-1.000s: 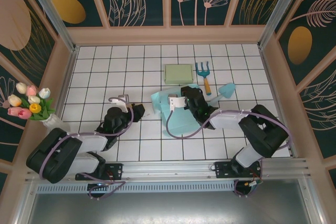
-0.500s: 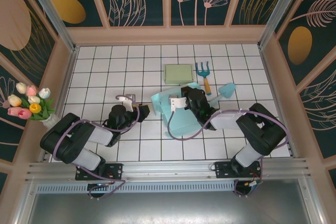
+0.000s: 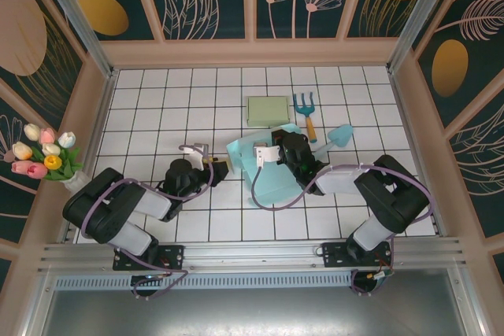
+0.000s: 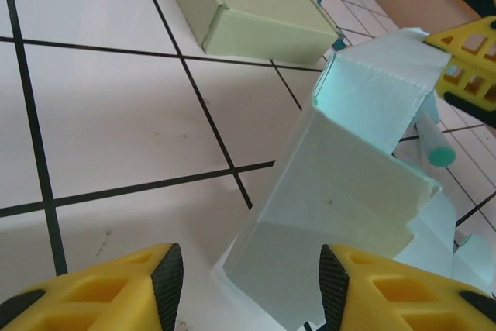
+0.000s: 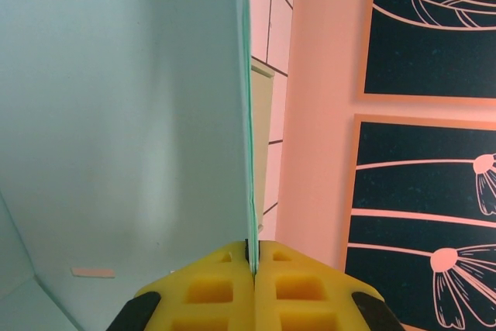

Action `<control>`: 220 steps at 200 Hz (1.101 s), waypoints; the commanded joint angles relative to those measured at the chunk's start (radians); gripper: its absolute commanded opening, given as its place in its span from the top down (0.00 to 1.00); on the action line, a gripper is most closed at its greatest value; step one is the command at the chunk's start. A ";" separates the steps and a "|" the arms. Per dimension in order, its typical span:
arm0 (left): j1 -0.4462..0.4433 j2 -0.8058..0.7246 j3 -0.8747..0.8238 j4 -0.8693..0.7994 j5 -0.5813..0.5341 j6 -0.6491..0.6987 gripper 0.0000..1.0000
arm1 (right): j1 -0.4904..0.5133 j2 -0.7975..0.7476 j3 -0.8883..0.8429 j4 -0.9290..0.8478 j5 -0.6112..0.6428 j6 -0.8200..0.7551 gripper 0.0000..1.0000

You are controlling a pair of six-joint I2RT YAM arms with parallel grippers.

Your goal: Fold the paper box

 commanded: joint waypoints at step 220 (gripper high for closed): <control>-0.092 0.066 0.096 0.021 -0.017 -0.001 0.54 | -0.005 -0.010 -0.008 -0.062 -0.041 0.025 1.00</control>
